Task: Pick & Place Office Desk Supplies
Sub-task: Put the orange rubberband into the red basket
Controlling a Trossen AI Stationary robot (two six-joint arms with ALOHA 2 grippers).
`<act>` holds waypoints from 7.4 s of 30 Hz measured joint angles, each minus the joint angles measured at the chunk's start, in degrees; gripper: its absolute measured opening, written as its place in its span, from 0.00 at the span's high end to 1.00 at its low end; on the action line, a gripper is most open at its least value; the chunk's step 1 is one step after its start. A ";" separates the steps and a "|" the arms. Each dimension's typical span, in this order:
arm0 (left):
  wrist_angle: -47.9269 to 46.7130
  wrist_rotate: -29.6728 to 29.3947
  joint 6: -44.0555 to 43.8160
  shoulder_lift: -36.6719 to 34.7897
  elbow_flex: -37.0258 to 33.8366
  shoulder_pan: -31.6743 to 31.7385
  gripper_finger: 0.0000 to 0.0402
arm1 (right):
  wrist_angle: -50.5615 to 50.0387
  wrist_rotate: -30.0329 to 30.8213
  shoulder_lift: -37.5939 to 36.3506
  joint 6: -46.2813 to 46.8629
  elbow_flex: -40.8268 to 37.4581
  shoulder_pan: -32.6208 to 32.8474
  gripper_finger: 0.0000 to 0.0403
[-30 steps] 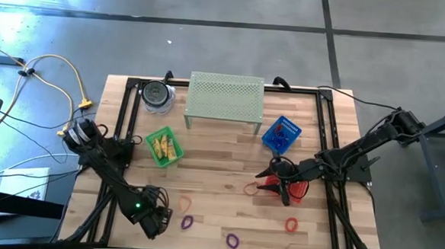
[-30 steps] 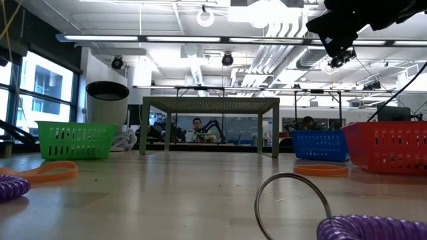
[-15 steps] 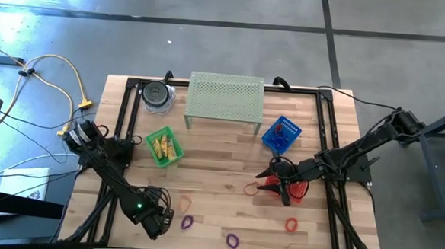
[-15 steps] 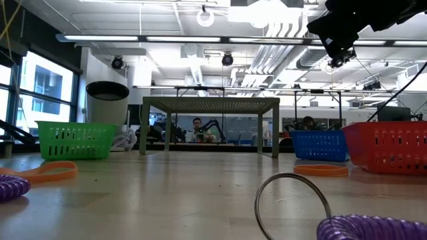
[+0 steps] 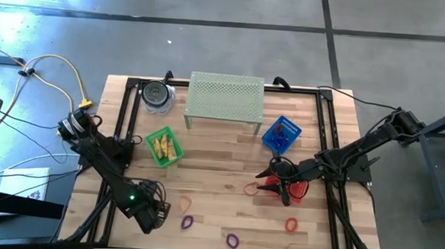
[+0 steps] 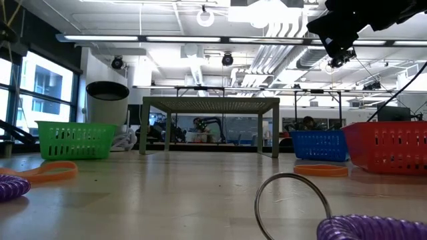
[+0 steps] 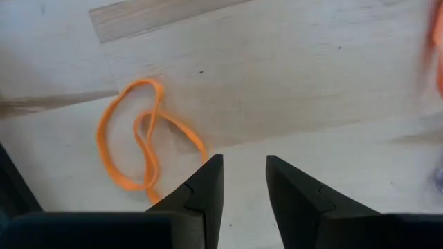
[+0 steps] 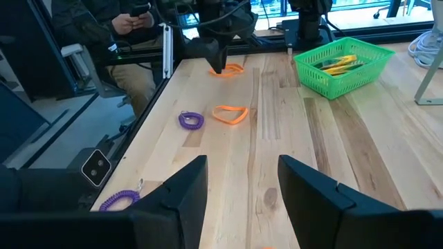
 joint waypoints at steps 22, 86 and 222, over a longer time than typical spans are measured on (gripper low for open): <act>0.81 -0.20 -7.03 2.03 0.03 -2.98 0.75 | -2.05 0.02 0.00 -0.10 0.00 0.01 0.59; 3.52 5.01 4.82 8.95 3.56 -0.66 1.00 | -1.66 0.02 0.00 0.24 -0.09 -0.02 0.59; 49.44 -17.59 89.55 10.27 14.28 24.15 0.50 | -57.74 9.50 -0.84 33.98 9.86 11.37 1.00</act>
